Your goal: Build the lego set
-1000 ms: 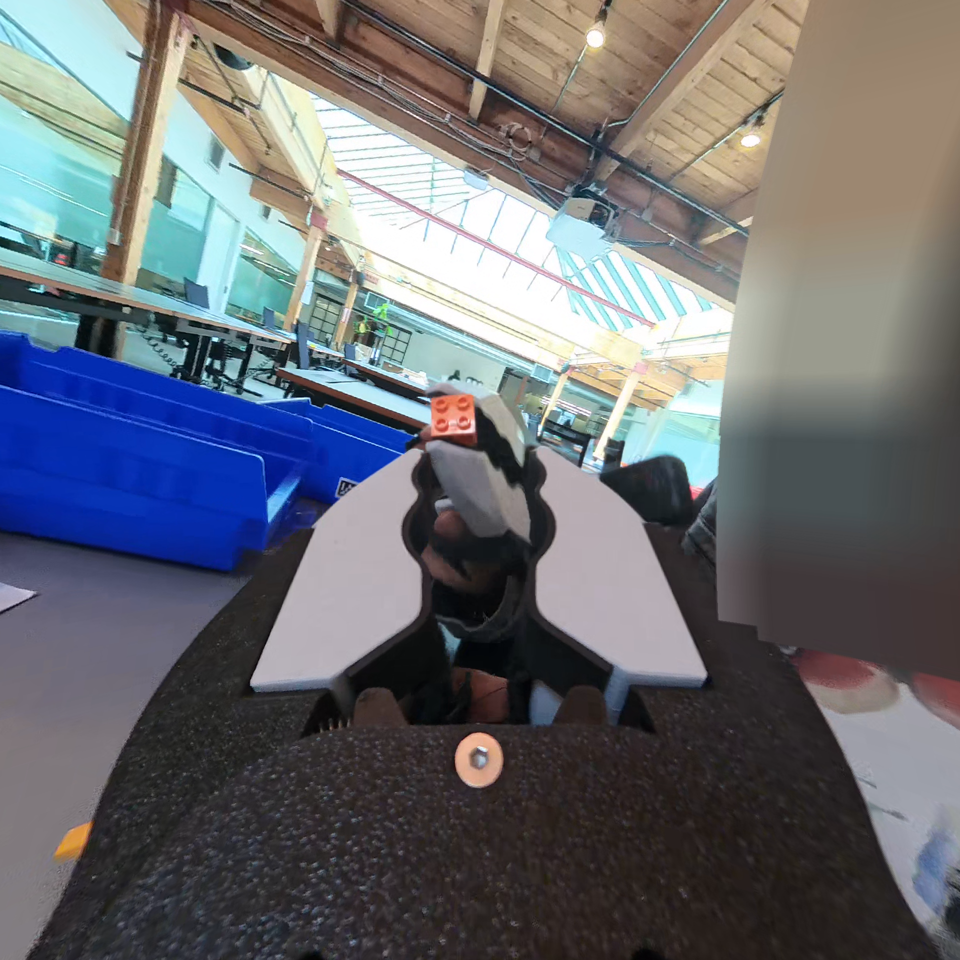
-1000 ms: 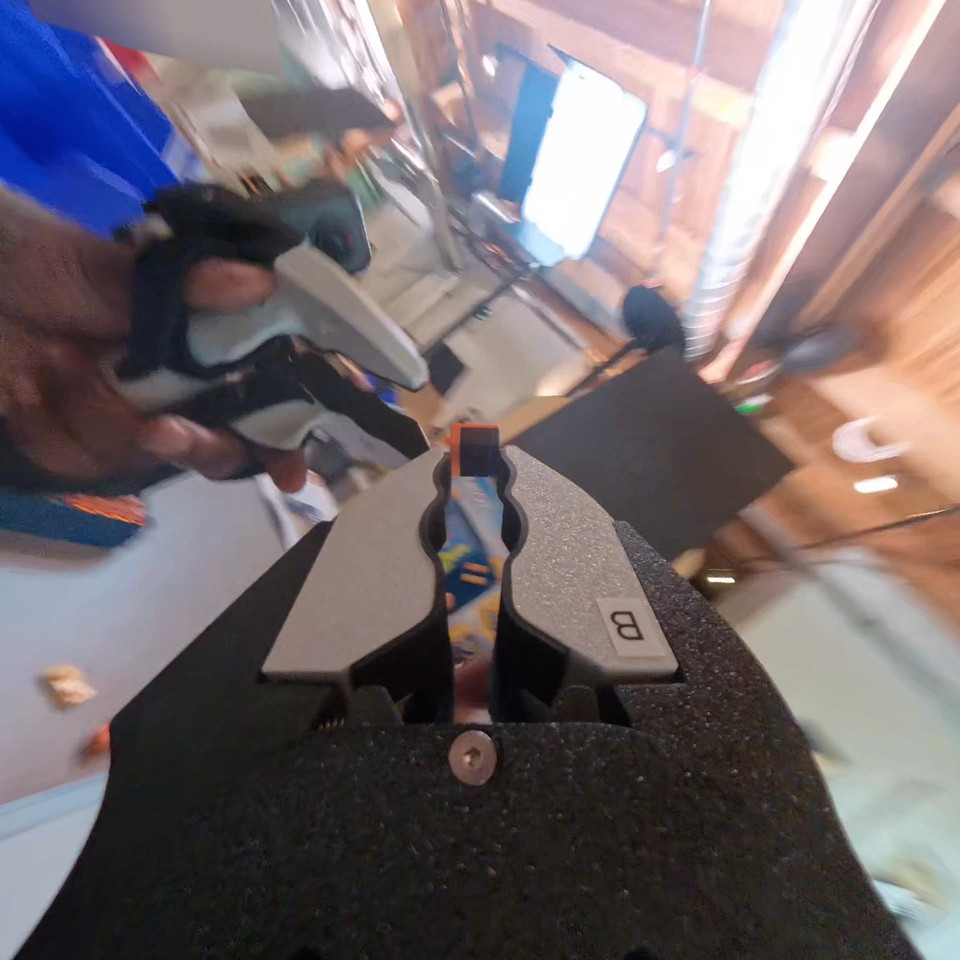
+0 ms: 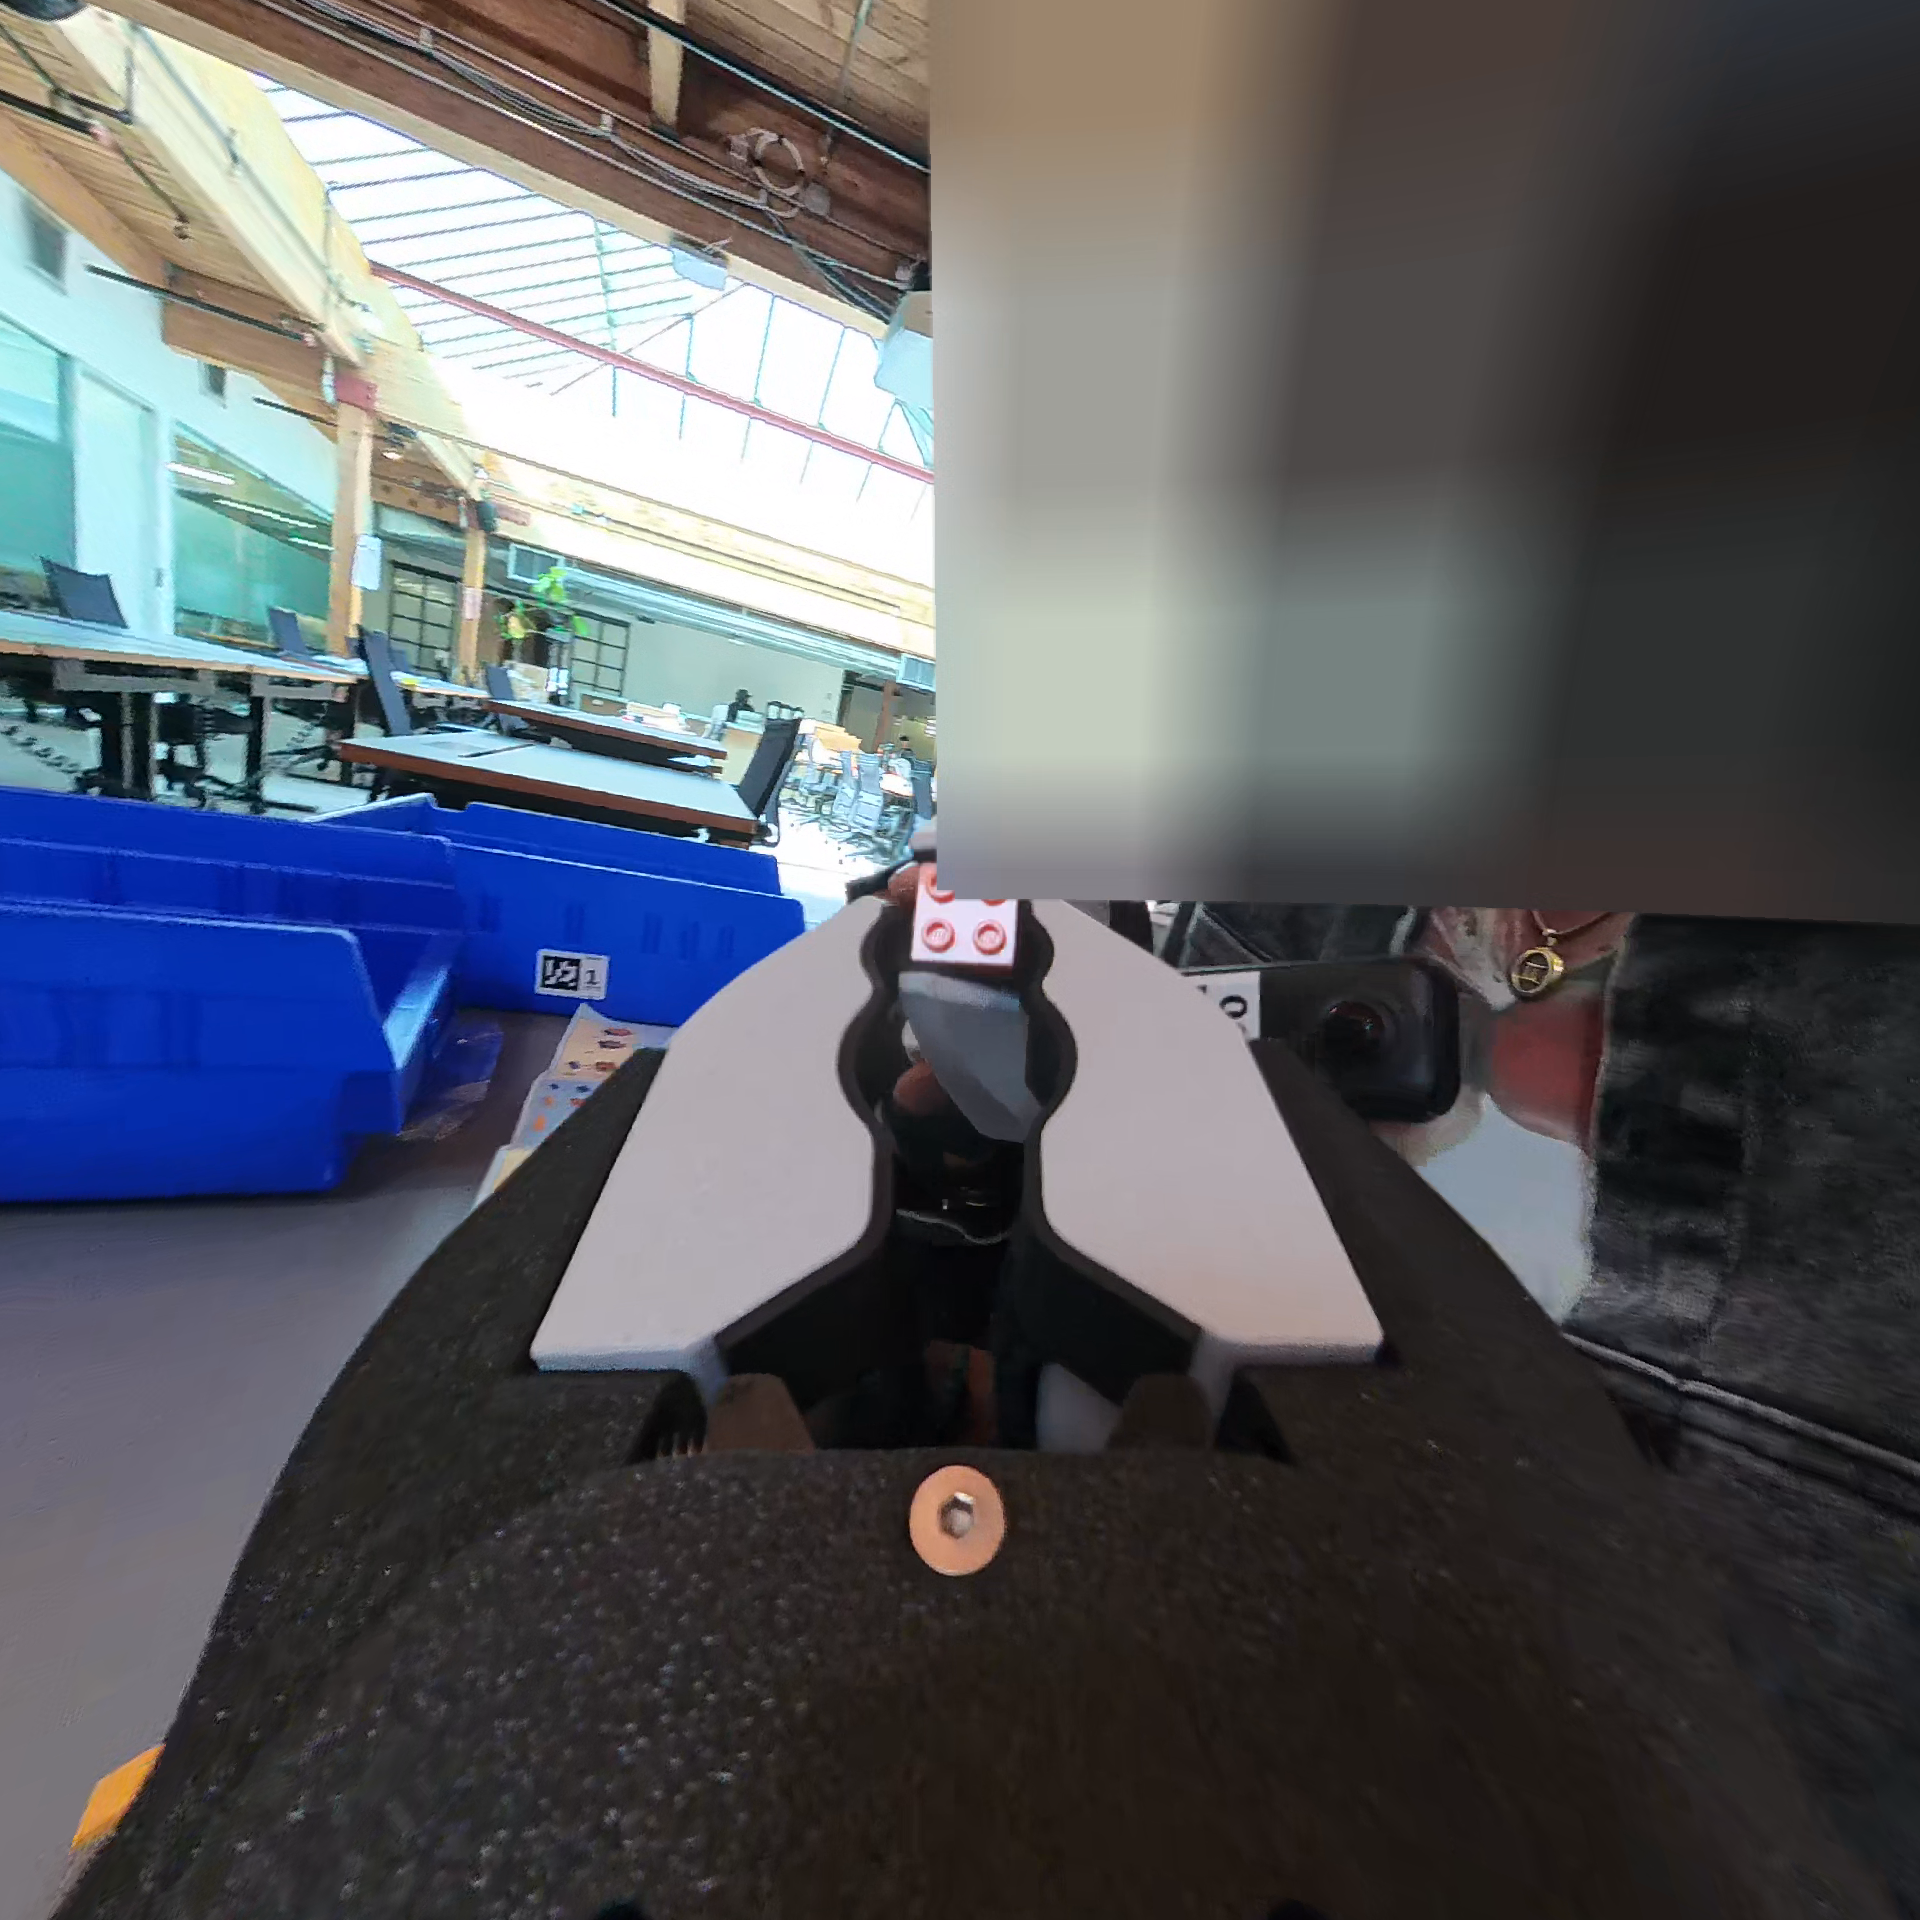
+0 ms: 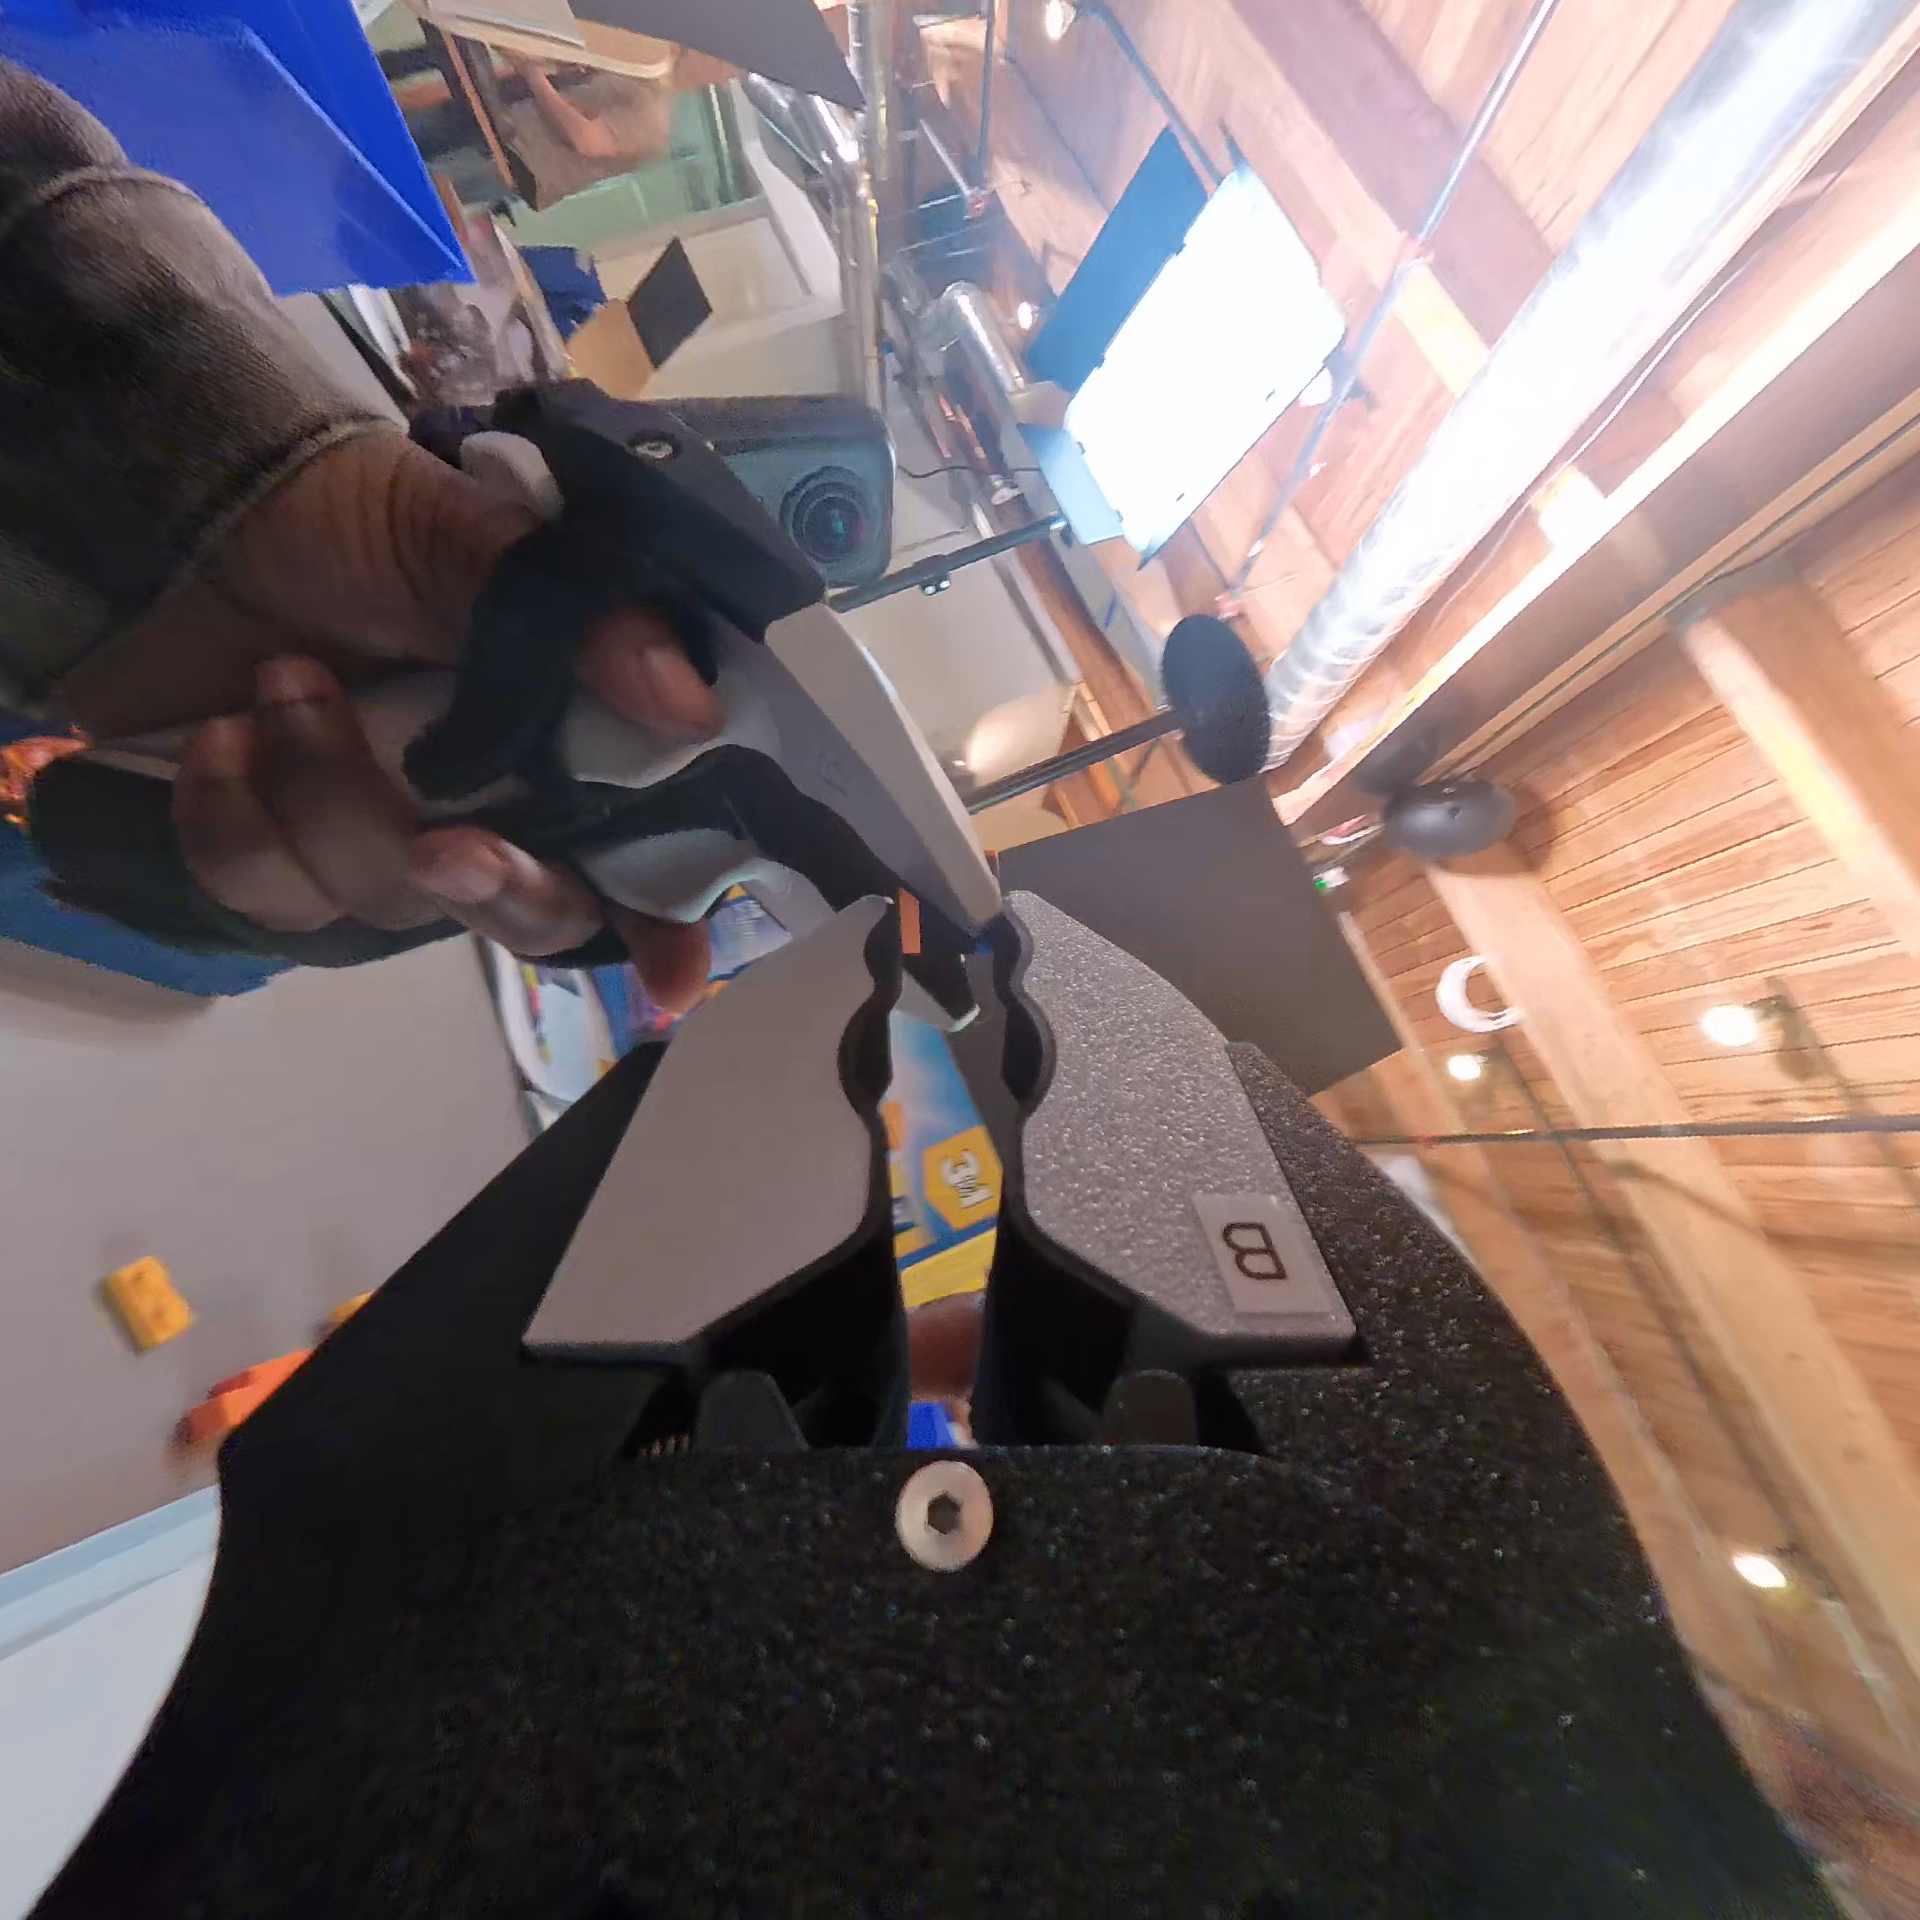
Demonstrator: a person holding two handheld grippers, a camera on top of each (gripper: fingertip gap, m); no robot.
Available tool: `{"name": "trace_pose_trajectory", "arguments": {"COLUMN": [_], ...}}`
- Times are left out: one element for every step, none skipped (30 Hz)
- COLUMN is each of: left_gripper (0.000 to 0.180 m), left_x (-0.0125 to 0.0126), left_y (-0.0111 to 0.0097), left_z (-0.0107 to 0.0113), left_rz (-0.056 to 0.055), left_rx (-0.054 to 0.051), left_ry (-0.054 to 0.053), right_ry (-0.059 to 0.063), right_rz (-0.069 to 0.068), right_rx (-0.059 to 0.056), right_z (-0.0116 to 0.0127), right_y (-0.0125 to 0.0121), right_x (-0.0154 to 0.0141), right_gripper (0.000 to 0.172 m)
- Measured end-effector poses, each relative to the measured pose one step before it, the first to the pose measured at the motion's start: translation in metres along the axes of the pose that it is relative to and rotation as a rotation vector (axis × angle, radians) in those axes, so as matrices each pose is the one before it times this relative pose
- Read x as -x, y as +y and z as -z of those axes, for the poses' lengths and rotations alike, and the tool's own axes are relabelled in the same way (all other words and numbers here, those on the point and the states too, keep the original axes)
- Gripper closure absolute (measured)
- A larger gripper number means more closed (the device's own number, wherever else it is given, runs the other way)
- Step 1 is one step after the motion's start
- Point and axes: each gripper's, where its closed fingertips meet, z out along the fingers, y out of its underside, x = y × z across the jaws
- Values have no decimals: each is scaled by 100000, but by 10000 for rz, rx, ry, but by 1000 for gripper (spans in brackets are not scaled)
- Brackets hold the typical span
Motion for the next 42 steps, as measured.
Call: {"name": "trace_pose_trajectory", "arguments": {"left_gripper": [158, 153, 151, 150, 149, 148, 148, 148, 149, 151, 152, 153, 155, 155, 156, 158, 161, 163, 164, 164, 164, 164, 164, 164, 164, 164, 164, 164, 164, 164, 164, 164, 164, 164, 164, 164, 164, 164, 164, 164, 164, 164], "left_x": [449, 404, 460, 538, 576, 495, 265, 202, 233, 263, 218, 45, -47, -120, -178, -249, -264, -175, -32, -88, -168, -160, 59, 244, 374, 515, 395, 197, 66, -47, -59, -56, -52, -48, -7, -5, 28, 40, -13, -59, -46, -48], "left_y": [14, -142, -224, -228, -182, -56, -26, -18, 3, 40, 70, 58, 67, 91, 144, 135, 117, 16, 46, 86, 8, -139, -317, -387, -404, -487, -492, -495, -478, -347, -184, -43, 32, 80, 131, 174, 161, 154, 143, 140, 121, 140], "left_z": [96, 98, 140, 158, 162, 133, 81, 21, -25, -43, -49, -61, -63, -88, -79, -84, -77, -29, 23, 42, 16, -39, 22, 170, 256, 291, 291, 223, 137, 60, -14, -35, -49, -46, -60, -41, -39, -32, -48, -55, -64, -60], "left_rz": [13, 62, 99, 108, 85, 18, -48, -28, 20, 46, 36, 6, 31, 65, 66, 46, 5, -34, -89, -113, -117, -117, -98, -107, -130, -263, -434, -477, -388, -264, -188, -137, -76, 28, 102, 100, 51, -10, -61, -94, -122, -128], "left_rx": [-7, -102, -148, -146, -88, -7, 11, 9, 31, 55, 64, 36, 33, 58, 103, 111, 92, 18, 46, 106, 59, -64, -222, -258, -221, -262, -289, -298, -297, -202, -113, -38, -19, 2, 38, 58, 61, 80, 95, 99, 91, 91], "left_ry": [-265, -240, -264, -314, -343, -305, -180, -160, -192, -213, -182, -67, 9, 67, 113, 157, 166, 84, -6, 54, 99, 62, -110, -206, -259, -381, -361, -263, -185, -98, -59, -49, -4, 25, 32, 40, 10, -17, -9, -2, -15, -18], "right_ry": [-279, -334, -347, -310, -151, -218, -138, -34, -78, -39, 1, 41, 73, 63, 74, 35, -21, 38, 14, -12, -72, -197, -139, -155, -177, 183, 609, 708, 726, 815, 801, 652, 527, 310, 33, -167, -306, -303, -217, -128, -59, 18], "right_rz": [-625, -966, -1126, -1127, -1114, -961, -697, -428, -183, 50, 277, 435, 538, 582, 551, 406, 268, 258, 322, 351, 171, -118, -282, -325, -518, -855, -1199, -1406, -1460, -1343, -1043, -510, -30, 289, 445, 451, 411, 314, 230, 181, 136, 73], "right_rx": [26, 18, -4, -123, -80, -16, -89, -131, -74, 4, 16, 20, 49, 15, 43, 49, 14, -44, -41, -51, -201, -308, -439, -459, -309, -266, -435, -610, -636, -507, -274, -104, 10, 134, 257, 346, 401, 330, 179, 43, -33, -42], "right_z": [-121, -151, -143, -80, -41, -56, -7, 29, -8, -28, -33, -36, -21, -20, -34, -17, -16, 19, 45, 44, 47, 82, 309, 538, 724, 919, 1101, 1189, 1172, 1045, 818, 563, 309, 94, -71, -203, -267, -276, -231, -153, -82, -11], "right_y": [418, 538, 602, 484, 520, 511, 330, 203, 158, 148, 45, -71, -126, -222, -187, -127, -96, -122, -111, -104, -216, -235, -266, -154, 145, 265, 81, -205, -387, -409, -276, -59, 193, 433, 650, 758, 761, 586, 332, 93, -31, -51], "right_x": [210, 110, -57, -263, -524, -436, -405, -364, -143, -19, 116, 184, 212, 252, 217, 198, 199, 48, 40, 55, 4, -115, -516, -855, -1127, -1801, -2516, -2740, -2720, -2650, -2257, -1665, -1119, -519, 59, 456, 705, 725, 623, 473, 281, 64], "right_gripper": [155, 155, 155, 155, 155, 155, 155, 155, 155, 155, 155, 156, 156, 155, 156, 155, 155, 155, 155, 156, 156, 155, 147, 136, 135, 135, 136, 139, 145, 152, 157, 161, 165, 170, 172, 172, 172, 172, 172, 172, 172, 172]}}
